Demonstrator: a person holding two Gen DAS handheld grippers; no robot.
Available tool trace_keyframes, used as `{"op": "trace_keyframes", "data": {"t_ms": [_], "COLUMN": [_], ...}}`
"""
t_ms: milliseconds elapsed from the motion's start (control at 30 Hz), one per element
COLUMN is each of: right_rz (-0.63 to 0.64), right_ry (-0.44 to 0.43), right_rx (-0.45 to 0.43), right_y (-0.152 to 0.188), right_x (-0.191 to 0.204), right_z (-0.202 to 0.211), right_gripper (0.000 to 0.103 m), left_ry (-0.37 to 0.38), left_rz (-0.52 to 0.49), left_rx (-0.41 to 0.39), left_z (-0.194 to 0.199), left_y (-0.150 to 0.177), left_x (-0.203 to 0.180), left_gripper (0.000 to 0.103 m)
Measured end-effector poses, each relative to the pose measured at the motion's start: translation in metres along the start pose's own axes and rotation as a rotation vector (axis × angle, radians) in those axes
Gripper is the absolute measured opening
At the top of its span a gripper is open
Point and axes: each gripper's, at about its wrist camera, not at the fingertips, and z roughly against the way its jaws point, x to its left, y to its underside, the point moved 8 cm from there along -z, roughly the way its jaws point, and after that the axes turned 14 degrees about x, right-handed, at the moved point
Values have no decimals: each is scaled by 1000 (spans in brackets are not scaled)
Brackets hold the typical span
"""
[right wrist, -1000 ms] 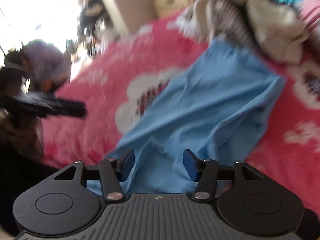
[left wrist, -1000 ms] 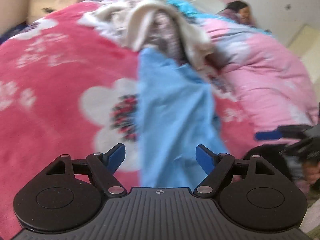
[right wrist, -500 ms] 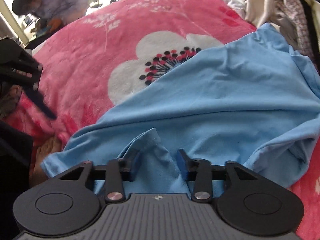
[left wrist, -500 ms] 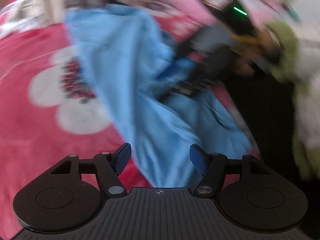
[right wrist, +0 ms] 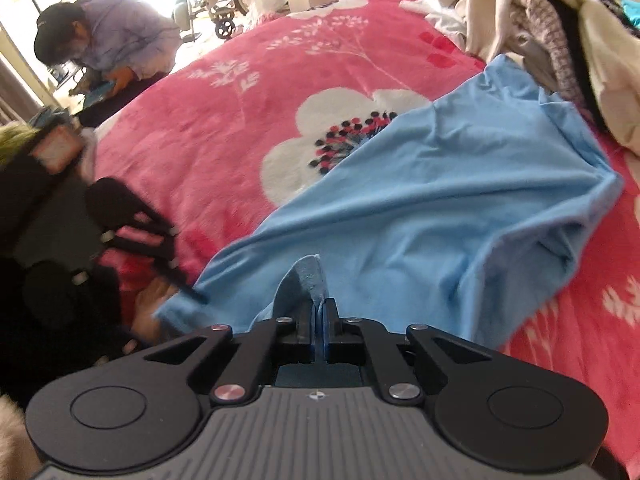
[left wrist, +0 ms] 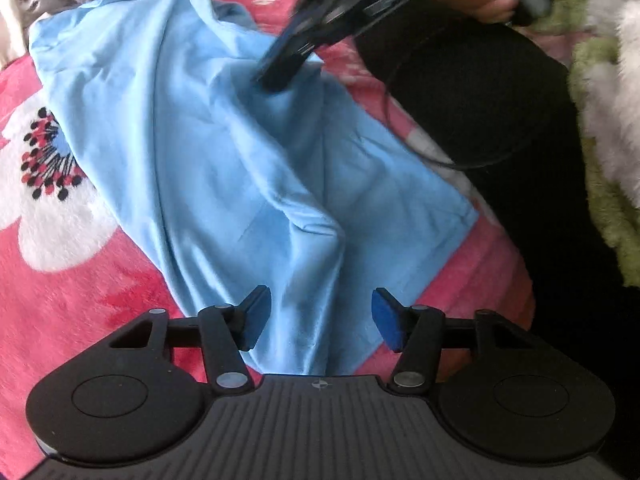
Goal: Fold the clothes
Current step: 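Pinch the hem with the right gripper while the left gripper pinches the hem beside it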
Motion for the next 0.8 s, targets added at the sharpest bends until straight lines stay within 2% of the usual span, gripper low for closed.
{"op": "trace_keyframes", "data": {"t_ms": [100,333,433,567,700,800], "right_rz": [14,2,-3,15,98,140], "right_ry": [18,47,60,85,100,81], "right_rx": [28,112,117,82,46,99], "right_y": [27,70,74,73,76,83], "right_x": [16,31,29,27,37,44], "right_z": [8,-7,-10,-3,3,-12], "right_gripper": [4,4,4,4,5,5], "left_ry": [-33,-115,-163,-216,-221,-226], "left_rz": [-31,-89,-85,-52,-34,-29], "left_rx": [0,20,26,13,-38,-28], "left_z": [-6,-18,-20,-17,3,7], "left_y": [4,14,18,20,26,35], "left_x": [-6,-12,-9,-1,5,8], "left_gripper": [52,47,33,7,4,4]}}
